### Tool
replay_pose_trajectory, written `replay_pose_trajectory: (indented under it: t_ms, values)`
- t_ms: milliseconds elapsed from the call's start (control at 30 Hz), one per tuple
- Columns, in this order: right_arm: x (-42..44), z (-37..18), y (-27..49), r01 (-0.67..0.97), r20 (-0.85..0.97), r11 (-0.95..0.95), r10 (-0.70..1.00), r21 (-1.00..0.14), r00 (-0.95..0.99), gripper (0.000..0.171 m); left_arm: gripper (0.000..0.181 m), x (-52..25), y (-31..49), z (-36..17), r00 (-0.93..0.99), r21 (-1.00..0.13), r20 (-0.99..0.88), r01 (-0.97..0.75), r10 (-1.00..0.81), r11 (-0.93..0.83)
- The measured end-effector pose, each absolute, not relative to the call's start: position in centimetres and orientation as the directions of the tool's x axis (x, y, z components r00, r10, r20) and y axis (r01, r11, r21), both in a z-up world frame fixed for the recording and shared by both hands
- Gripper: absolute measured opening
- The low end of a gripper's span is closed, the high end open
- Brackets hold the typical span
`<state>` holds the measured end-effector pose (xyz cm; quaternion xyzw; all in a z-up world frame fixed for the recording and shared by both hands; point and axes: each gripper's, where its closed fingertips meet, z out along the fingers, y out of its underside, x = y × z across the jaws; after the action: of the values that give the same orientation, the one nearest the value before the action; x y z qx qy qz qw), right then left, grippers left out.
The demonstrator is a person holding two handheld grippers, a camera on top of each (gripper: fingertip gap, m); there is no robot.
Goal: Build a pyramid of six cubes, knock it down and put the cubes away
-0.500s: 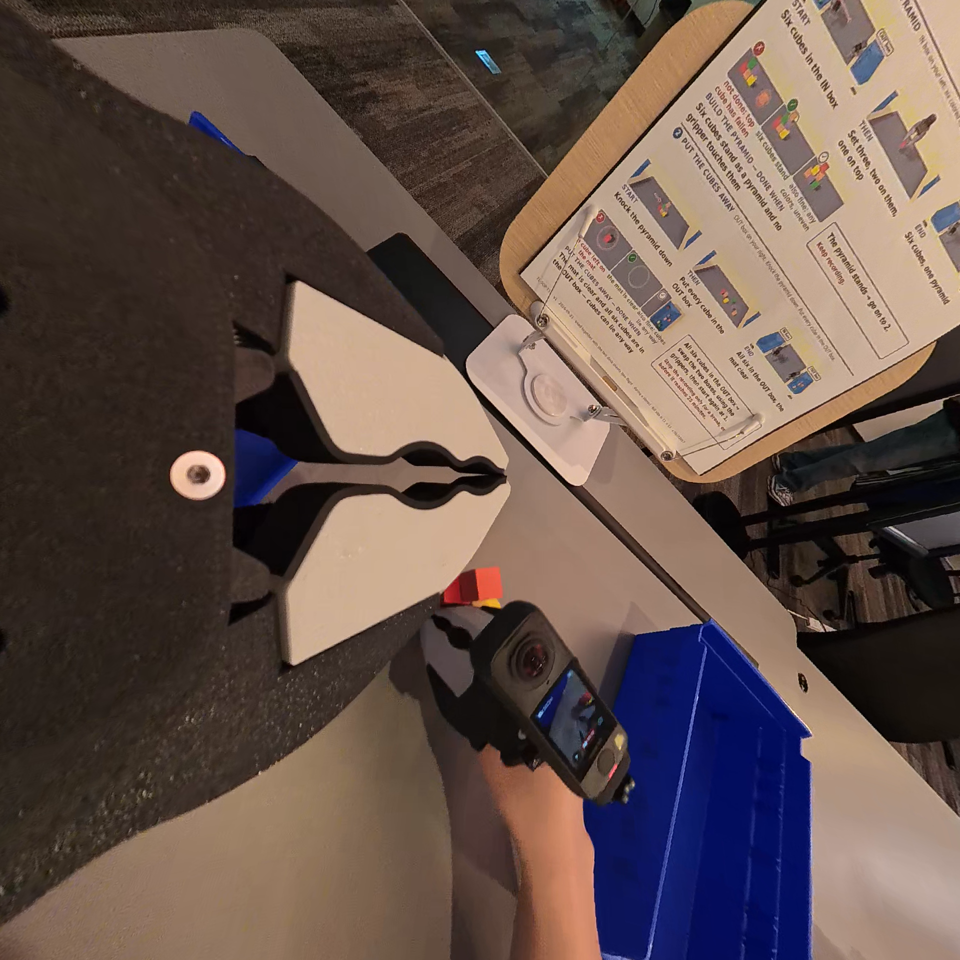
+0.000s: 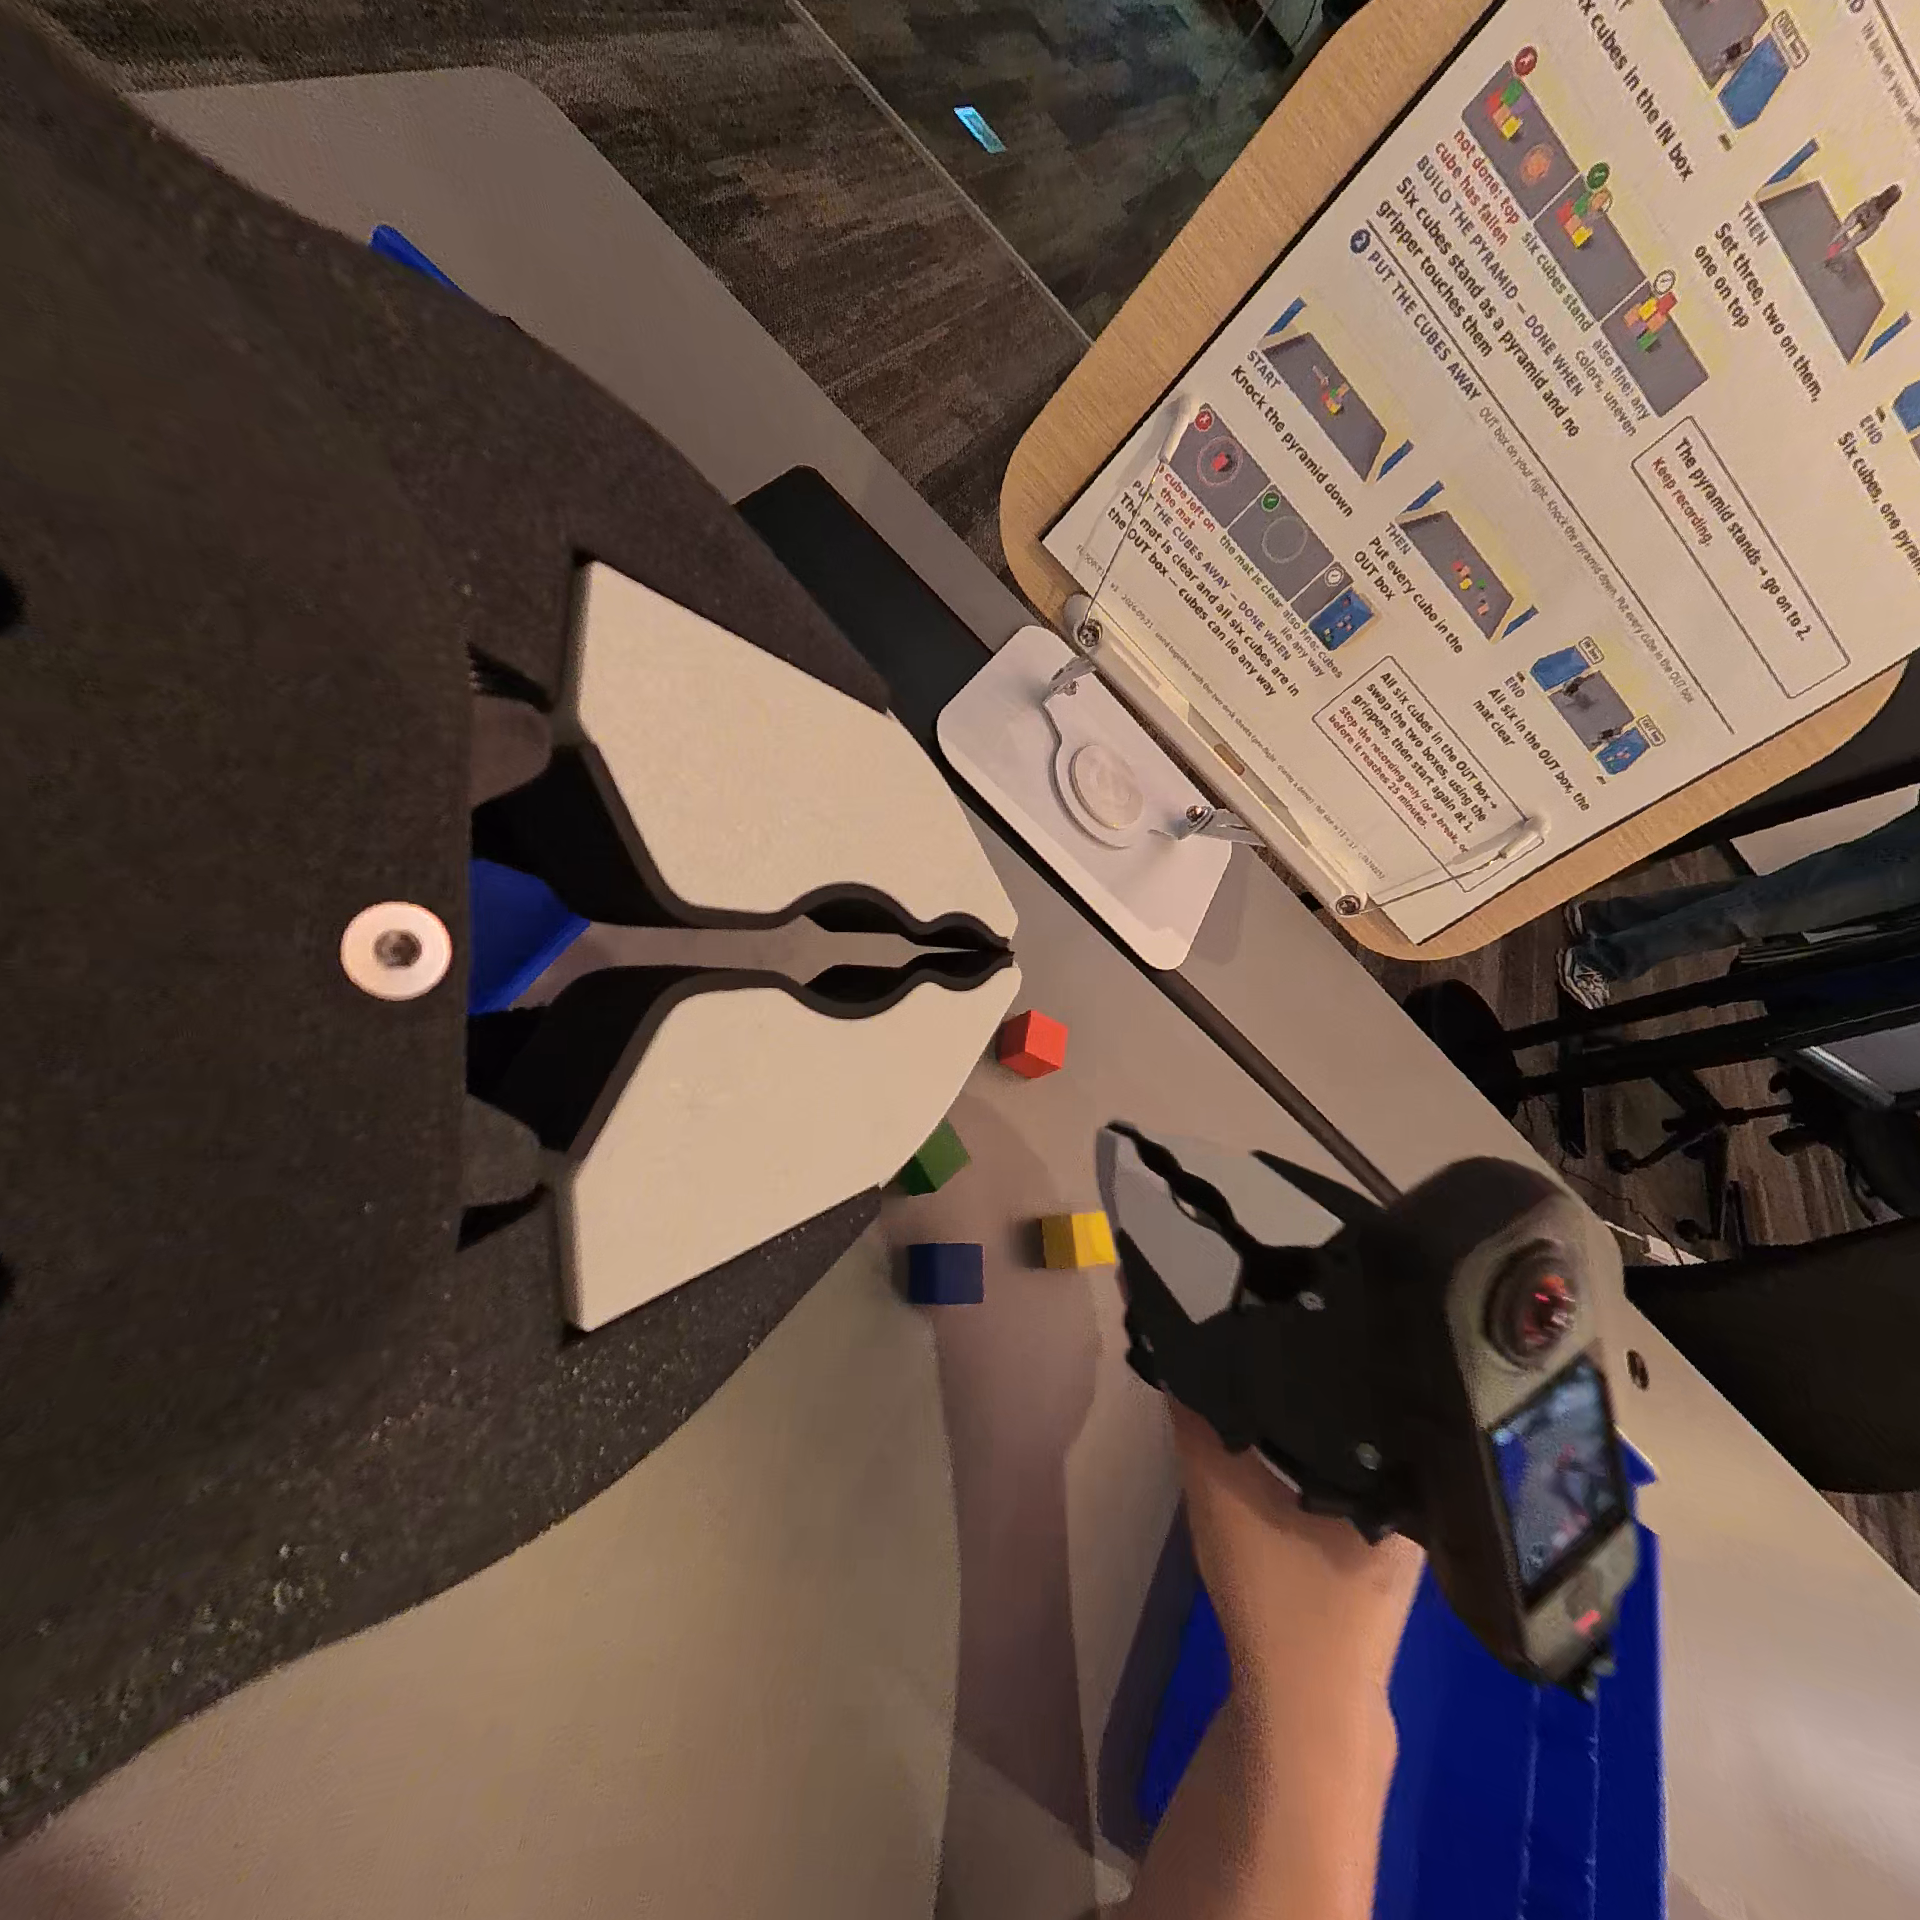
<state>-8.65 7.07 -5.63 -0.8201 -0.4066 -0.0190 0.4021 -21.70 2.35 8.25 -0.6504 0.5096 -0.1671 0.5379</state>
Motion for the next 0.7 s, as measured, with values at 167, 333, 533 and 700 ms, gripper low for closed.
replay_pose_trajectory:
  t_ms: [167, 333, 533, 700]
  values:
    - [-5.5, -4.3, 6.6, 0.599, 0.300, -0.438, 0.578, -0.671, 0.759, 0.014, 0.000, -22.0, 2.6, 8.4, 0.438, -0.869, -0.338, -0.485, -0.833, 0.097]
    - [-2.5, -10.0, 6.2, 0.468, 0.139, -0.689, 0.477, -0.554, 0.868, 0.041, 0.000, -22.0, 2.6, 8.1, 0.434, -0.863, -0.340, -0.497, -0.834, 0.093]
    - [-2.0, -14.0, 5.5, 0.432, 0.137, -0.807, 0.414, -0.402, 0.900, 0.044, 0.000, -21.5, 2.3, 7.5, 0.411, -0.847, -0.352, -0.522, -0.841, 0.100]
    - [-1.7, -15.7, 4.9, 0.432, 0.125, -0.838, 0.415, -0.332, 0.901, 0.042, 0.000, -21.6, 2.2, 7.7, 0.412, -0.849, -0.354, -0.518, -0.839, 0.104]
